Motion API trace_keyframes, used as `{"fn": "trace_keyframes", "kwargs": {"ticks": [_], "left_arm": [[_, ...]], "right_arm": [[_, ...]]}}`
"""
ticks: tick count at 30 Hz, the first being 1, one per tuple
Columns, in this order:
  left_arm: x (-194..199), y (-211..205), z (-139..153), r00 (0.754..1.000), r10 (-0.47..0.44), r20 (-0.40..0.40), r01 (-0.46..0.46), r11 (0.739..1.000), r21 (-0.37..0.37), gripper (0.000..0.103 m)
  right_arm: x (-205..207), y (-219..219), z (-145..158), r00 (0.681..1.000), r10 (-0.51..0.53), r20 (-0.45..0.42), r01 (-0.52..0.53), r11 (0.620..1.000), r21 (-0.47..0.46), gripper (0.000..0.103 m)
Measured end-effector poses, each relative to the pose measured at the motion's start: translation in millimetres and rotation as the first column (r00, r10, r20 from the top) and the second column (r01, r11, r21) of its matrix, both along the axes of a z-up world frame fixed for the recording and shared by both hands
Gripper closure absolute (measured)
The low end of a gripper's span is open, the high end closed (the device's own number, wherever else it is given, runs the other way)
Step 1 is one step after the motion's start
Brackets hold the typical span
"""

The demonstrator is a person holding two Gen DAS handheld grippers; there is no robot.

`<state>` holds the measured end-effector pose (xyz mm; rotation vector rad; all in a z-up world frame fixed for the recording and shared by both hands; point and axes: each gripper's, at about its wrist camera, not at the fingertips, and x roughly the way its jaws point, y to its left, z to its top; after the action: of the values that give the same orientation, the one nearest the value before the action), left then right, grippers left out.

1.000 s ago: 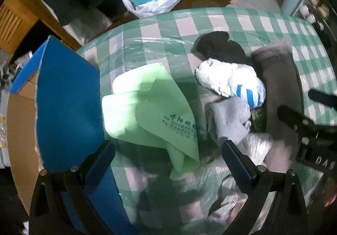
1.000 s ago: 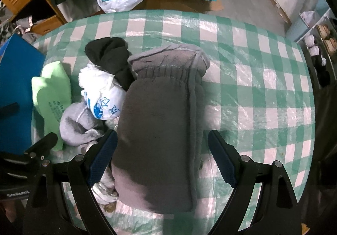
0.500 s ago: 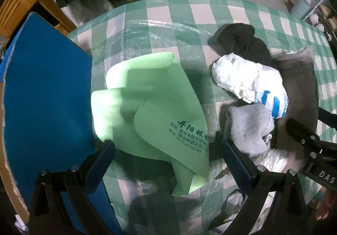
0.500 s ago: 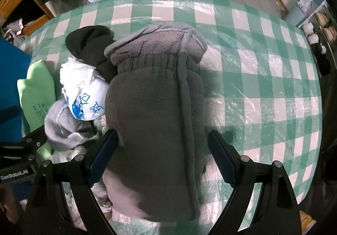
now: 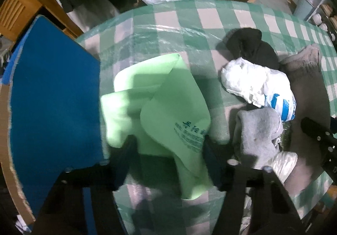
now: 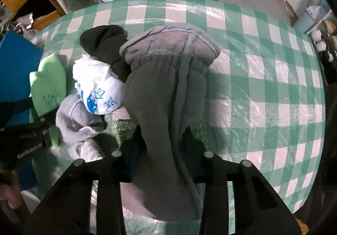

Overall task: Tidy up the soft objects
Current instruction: 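Close the left tool on the green cloth while the right tool grasps the grey fleece sock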

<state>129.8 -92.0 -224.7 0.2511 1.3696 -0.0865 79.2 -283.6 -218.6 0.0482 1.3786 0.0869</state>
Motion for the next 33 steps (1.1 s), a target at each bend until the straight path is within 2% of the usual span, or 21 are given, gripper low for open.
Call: {"fn": "trace_keyframes", "kwargs": {"ticks": [4, 6, 8, 15, 23, 33], "left_arm": [[-3, 11, 10, 0.999, 0.032, 0.009, -0.032, 0.999, -0.014, 0.070], [-1, 17, 12, 0.999, 0.040, 0.017, -0.040, 0.999, -0.014, 0.084], [-1, 26, 15, 0.999, 0.041, 0.023, -0.041, 0.999, -0.030, 0.090], [-22, 17, 27, 0.999, 0.011, 0.048, -0.009, 0.998, -0.055, 0.093], [-42, 12, 65, 0.993, -0.039, 0.110, 0.048, 0.996, -0.080, 0.094], [-63, 14, 92, 0.983, -0.076, 0.164, 0.090, 0.993, -0.080, 0.094]], "right_arm": [[-5, -3, 9, 1.000, -0.005, 0.014, 0.005, 1.000, 0.000, 0.077], [-7, -5, 13, 1.000, -0.008, 0.019, 0.008, 1.000, 0.006, 0.078], [-8, -6, 18, 1.000, -0.011, 0.025, 0.011, 1.000, 0.013, 0.078], [-17, -10, 43, 0.998, -0.030, 0.058, 0.026, 0.997, 0.066, 0.078], [-25, -11, 68, 0.995, -0.035, 0.094, 0.028, 0.997, 0.073, 0.078], [-34, 1, 103, 0.989, 0.001, 0.150, -0.012, 0.997, 0.070, 0.078]]}}
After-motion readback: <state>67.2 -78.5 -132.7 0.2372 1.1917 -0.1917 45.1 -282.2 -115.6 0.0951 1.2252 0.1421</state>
